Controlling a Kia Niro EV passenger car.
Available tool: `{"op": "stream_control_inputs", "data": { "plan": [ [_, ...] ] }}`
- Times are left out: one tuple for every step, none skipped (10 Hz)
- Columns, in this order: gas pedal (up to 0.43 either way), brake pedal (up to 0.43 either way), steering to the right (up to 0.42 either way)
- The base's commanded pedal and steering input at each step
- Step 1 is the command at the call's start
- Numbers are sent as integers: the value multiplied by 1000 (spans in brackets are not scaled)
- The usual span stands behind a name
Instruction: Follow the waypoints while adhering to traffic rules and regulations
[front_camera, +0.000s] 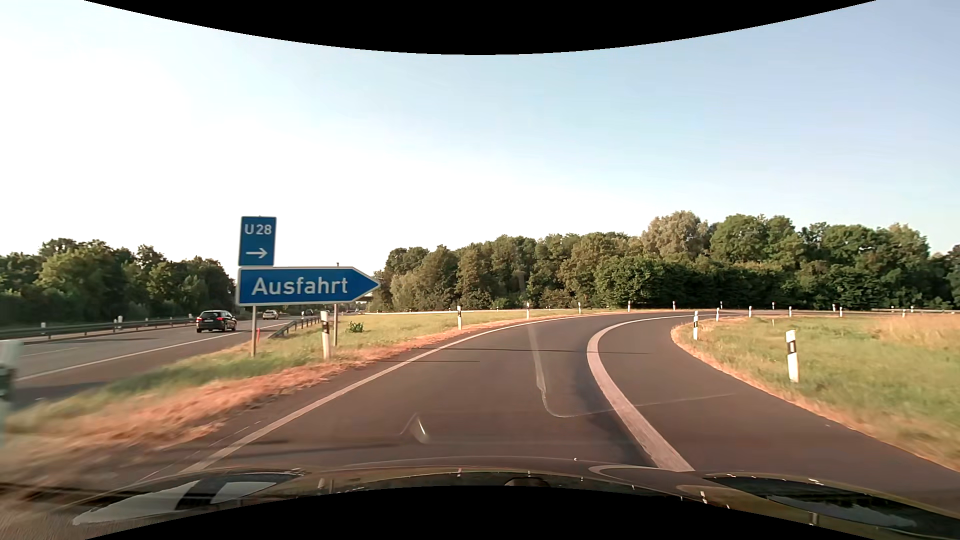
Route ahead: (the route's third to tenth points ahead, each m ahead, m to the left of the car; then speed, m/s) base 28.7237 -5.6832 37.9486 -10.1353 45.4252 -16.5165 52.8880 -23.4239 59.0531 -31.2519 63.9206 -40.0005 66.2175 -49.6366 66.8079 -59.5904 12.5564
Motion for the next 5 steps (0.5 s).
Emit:
{"op": "stream_control_inputs", "data": {
  "plan": [
    [169, 0, 59],
    [177, 0, 60],
    [177, 0, 60],
    [177, 0, 62],
    [177, 0, 65]
  ]
}}
